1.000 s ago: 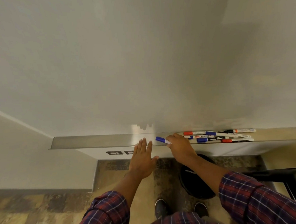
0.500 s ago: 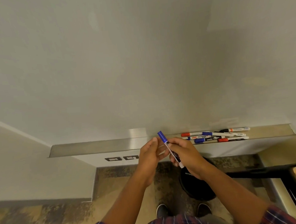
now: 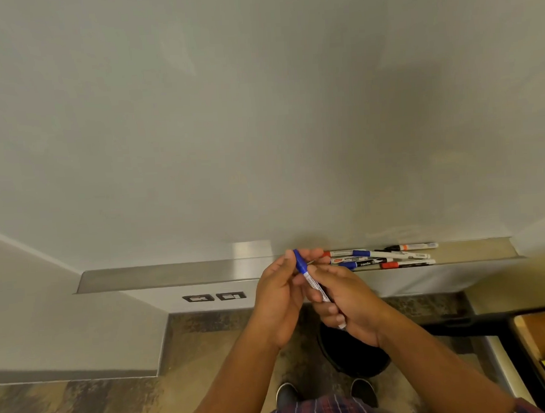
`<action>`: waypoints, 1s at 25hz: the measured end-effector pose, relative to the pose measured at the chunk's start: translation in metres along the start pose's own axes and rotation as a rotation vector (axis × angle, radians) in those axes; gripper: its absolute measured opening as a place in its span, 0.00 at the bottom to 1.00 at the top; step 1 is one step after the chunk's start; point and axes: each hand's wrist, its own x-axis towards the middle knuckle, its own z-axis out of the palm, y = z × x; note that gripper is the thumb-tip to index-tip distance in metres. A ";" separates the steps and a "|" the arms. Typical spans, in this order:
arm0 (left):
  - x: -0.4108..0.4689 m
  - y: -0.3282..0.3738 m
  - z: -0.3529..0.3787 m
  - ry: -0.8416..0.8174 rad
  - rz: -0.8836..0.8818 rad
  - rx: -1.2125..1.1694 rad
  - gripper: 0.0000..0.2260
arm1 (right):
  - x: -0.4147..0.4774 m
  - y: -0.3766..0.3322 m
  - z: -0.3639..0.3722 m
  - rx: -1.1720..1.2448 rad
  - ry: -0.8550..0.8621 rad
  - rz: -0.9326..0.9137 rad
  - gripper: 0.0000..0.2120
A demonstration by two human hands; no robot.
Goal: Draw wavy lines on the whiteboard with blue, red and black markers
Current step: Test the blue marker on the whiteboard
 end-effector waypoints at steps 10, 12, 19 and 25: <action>-0.003 -0.026 0.057 0.237 -0.009 -0.229 0.17 | -0.030 -0.013 -0.011 -0.023 0.101 0.039 0.15; -0.002 -0.032 0.068 0.320 -0.011 -0.220 0.15 | -0.032 -0.013 -0.006 -0.091 0.178 0.048 0.15; 0.004 -0.025 0.075 0.510 0.026 -0.274 0.12 | -0.050 -0.006 -0.001 -0.345 0.185 -0.081 0.18; 0.001 -0.034 0.072 0.399 -0.021 -0.411 0.17 | -0.047 -0.003 -0.016 -0.188 0.116 -0.048 0.17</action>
